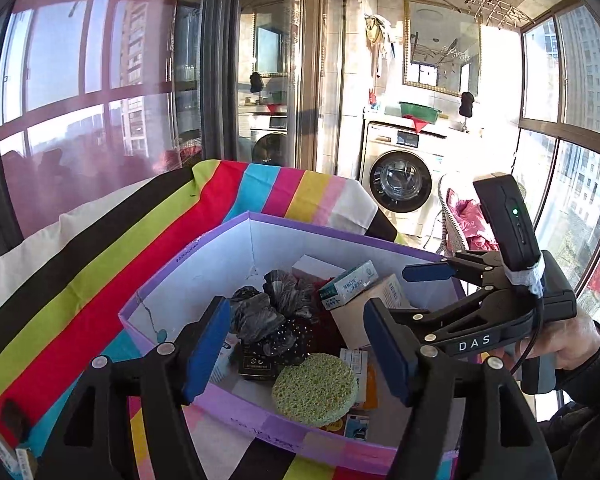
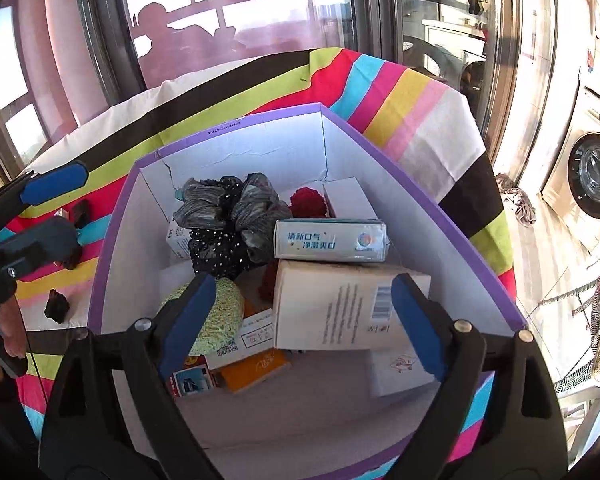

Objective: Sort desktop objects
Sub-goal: 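Carry the scrunchie and green box into the purple box, opening both tools, then move both open tools back to the items on the cloth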

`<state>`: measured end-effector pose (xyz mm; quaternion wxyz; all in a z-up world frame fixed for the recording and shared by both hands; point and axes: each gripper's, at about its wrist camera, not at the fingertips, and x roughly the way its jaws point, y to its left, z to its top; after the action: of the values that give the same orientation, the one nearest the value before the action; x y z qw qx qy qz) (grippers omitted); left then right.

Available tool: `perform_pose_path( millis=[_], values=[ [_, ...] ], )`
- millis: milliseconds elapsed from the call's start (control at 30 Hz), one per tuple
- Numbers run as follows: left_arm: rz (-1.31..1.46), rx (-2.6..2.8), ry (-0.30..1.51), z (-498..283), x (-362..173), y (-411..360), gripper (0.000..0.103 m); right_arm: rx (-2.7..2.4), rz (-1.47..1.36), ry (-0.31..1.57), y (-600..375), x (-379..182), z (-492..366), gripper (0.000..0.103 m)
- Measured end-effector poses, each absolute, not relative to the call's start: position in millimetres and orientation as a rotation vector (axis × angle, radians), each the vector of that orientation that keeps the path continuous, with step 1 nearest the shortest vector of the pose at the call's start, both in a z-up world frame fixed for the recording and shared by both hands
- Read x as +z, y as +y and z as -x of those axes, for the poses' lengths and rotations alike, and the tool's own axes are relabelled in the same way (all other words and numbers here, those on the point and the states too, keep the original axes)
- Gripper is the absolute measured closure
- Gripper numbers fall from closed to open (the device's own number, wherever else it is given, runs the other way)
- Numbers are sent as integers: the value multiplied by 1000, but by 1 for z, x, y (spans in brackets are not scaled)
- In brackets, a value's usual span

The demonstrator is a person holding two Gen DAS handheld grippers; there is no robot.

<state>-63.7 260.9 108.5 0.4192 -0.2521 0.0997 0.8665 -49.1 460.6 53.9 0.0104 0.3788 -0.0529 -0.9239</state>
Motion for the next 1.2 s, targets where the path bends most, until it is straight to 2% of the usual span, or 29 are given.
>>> perform_pose_path(
  millis=[267,600,1000,1200],
  values=[
    [601,2275,220,74,132,221,32,-2875,-1160,-177,455,59,48,12],
    [627,2339,147,87,153,162,20,-2854,-1097,-169,435,74,50,9],
    [761,2533,53,122,147,85,20,-2792,-1033,-122,394,88,51,8],
    [864,2637,-73,147,129,26,20,-2749,-992,-85,364,96,52,8]
  ],
)
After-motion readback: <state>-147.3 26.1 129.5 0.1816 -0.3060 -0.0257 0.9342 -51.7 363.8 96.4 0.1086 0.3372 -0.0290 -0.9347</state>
